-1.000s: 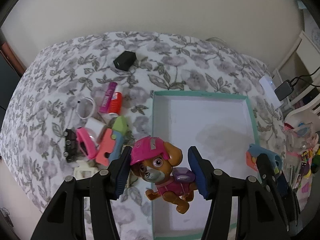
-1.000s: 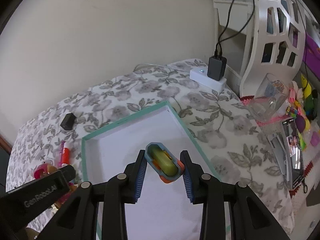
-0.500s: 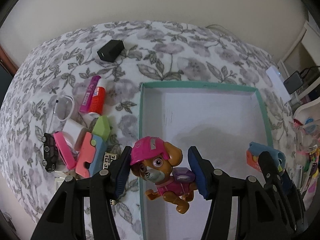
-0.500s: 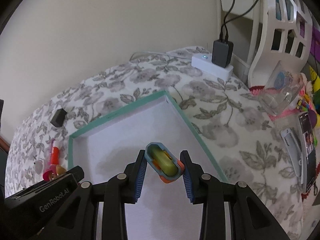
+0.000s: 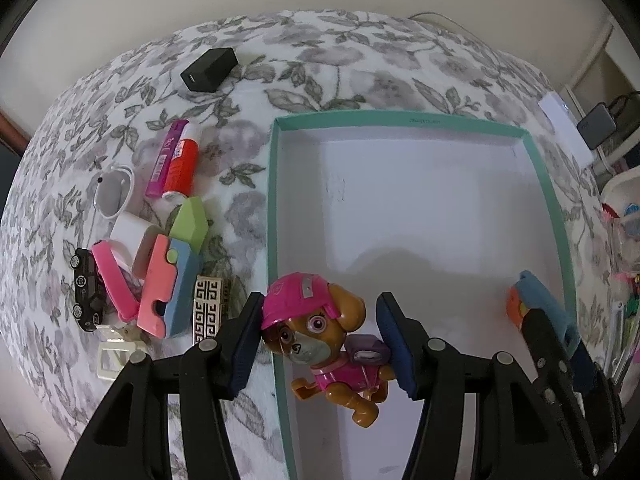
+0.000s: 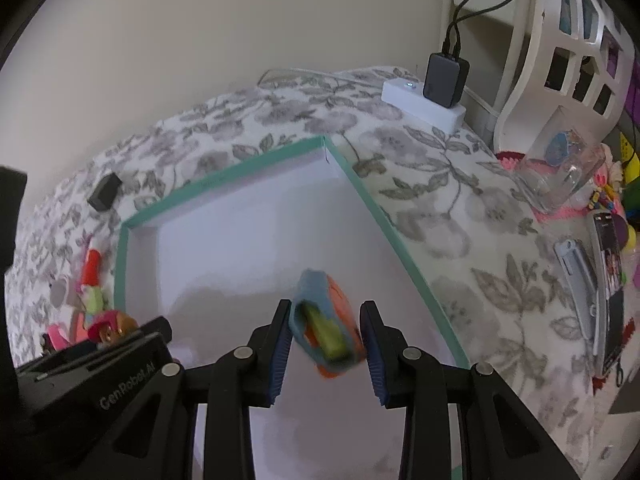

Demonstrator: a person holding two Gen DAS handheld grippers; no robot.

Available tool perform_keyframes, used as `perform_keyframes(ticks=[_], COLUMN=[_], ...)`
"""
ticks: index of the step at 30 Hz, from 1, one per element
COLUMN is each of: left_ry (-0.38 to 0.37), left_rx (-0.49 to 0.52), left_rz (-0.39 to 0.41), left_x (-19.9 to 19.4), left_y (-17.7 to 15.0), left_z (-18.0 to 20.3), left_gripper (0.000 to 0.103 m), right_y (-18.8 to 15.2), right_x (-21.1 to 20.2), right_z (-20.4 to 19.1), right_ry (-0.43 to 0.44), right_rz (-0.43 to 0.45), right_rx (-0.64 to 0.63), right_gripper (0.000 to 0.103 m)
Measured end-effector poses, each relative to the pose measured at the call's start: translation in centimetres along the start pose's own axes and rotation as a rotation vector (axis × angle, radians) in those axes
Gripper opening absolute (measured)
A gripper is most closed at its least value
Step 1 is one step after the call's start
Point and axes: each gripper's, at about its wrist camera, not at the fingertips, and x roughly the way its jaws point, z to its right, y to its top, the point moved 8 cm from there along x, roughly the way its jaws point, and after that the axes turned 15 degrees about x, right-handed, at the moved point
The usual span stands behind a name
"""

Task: Organize rigid objects
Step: 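Lower the puppy into the tray with the left tool while the right tool releases the phone there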

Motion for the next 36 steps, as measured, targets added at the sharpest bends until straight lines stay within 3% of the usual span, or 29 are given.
perform_keyframes(ticks=[4, 8, 16, 20, 23, 26, 28, 30, 32, 36], left_ry=[-0.013, -0.029, -0.042, -0.023, 0.003, 0.023, 0.039, 0.058, 0.082, 0.101], left_rx=[-0.005, -0.015, -0.059, -0.085, -0.112, -0.145, -0.167, -0.186, -0.199, -0.202], left_rz=[-0.005, -0.008, 0.012, 0.026, 0.009, -0.003, -0.014, -0.024, -0.035, -0.052], left_x=[-0.2, -0.4, -2.0, -3.1, -3.4, -3.5, -3.5, -3.5, -3.2, -2.8], left_y=[-0.3, -0.4, -0.3, -0.3, -0.8, -1.2, -1.5, -1.8, -2.1, -2.5], left_z=[0.1, 0.1, -1.1, -2.4, -3.7, -5.1, -6.1, -6.9, -7.6, -8.3], left_gripper=[0.059, 0.066, 0.068, 0.069, 0.078, 0.079, 0.080, 0.088, 0.093, 0.094], right_y=[-0.5, -0.8, 0.2, 0.6, 0.2, -0.3, -0.6, -0.8, -0.9, -1.0], right_x=[0.1, -0.2, -1.9, -2.9, -2.7, -2.2, -1.9, -1.7, -1.6, -1.2], right_z=[0.5, 0.3, -0.3, -1.3, -2.0, -2.4, -2.5, -2.6, -2.6, -2.4], right_ry=[-0.016, -0.015, -0.001, 0.026, 0.025, 0.021, 0.017, 0.020, 0.024, 0.019], right_rz=[-0.030, -0.033, 0.035, 0.070, 0.066, 0.053, 0.049, 0.048, 0.043, 0.037], right_rx=[0.007, -0.003, -0.013, -0.032, -0.059, -0.082, -0.093, -0.098, -0.096, -0.093], right_gripper=[0.037, 0.037, 0.037, 0.037, 0.038, 0.038, 0.046, 0.063, 0.063, 0.072])
